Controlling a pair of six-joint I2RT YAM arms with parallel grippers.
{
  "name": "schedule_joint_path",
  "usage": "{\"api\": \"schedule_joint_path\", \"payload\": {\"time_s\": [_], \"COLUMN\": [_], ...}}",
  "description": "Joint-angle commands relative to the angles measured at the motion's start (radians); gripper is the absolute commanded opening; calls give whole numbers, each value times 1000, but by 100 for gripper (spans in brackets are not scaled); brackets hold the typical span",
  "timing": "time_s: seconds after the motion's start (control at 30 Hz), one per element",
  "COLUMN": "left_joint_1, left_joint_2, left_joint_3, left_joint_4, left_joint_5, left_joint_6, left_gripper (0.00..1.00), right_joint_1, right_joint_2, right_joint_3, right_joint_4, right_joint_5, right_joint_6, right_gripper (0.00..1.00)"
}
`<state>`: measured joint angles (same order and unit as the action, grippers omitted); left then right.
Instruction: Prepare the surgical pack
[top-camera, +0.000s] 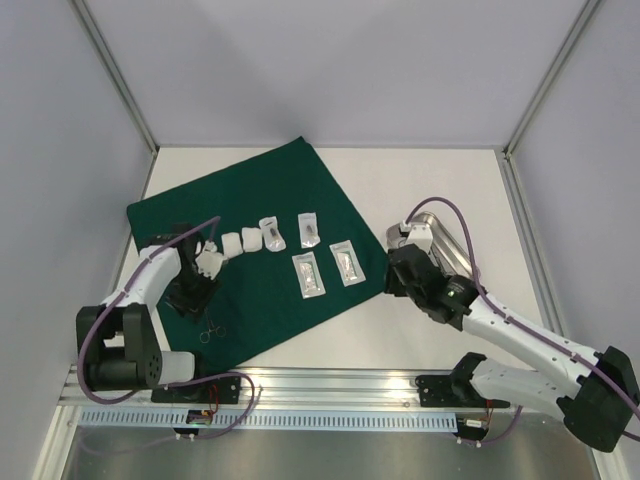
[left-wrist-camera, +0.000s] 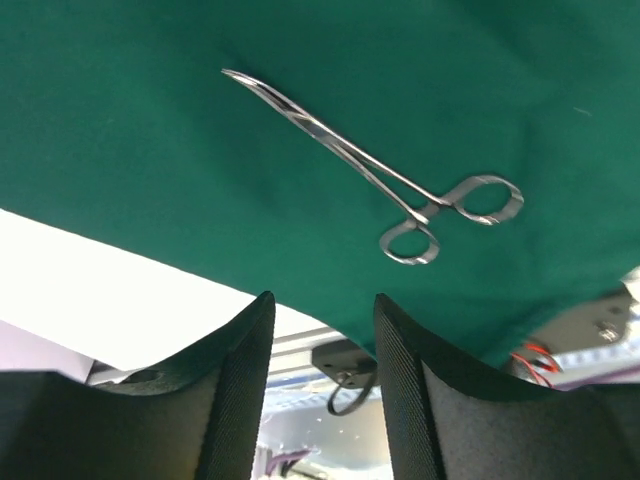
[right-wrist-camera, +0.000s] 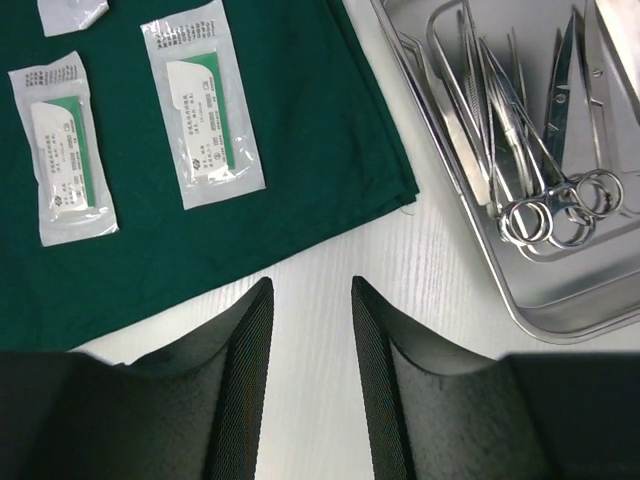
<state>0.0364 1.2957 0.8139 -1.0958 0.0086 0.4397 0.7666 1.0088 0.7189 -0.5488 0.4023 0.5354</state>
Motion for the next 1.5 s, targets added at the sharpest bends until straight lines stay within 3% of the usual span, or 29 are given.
{"api": "schedule_joint_path", "payload": {"time_s": [0.0,0.07,0.27,0.57,0.8,1.03,1.27,1.47], "left_joint_1": [-6,-19,-30,-32,-30,-32,-32,-32], "left_joint_2": [39,68,51,183,274,312,320,321], "left_joint_3": [-10,-18,-13,50,71,85,110,129], "left_joint_4": [83,120,181,205,226,238,240,261], "left_joint_5": [-110,-116,56,71,60,73,125,151], "left_joint_6": [-61,-65,-45,-67,-82,-82,-84,-59], "left_gripper": [52,51,53,59,55,34,24,6], "right_joint_1": [52,72,103,114,115,115,115,115], "right_joint_2": [-30,-12,33,57,80,105,114,119], "right_joint_3": [-21,-21,-18,16,22,43,62,74], "right_joint_4": [132,127,112,69,55,36,21,6], "right_joint_5": [105,113,138,176,196,219,245,263], "right_joint_6": [132,135,152,135,114,86,58,40], "right_gripper": [39,39,39,39,39,40,40,40]}}
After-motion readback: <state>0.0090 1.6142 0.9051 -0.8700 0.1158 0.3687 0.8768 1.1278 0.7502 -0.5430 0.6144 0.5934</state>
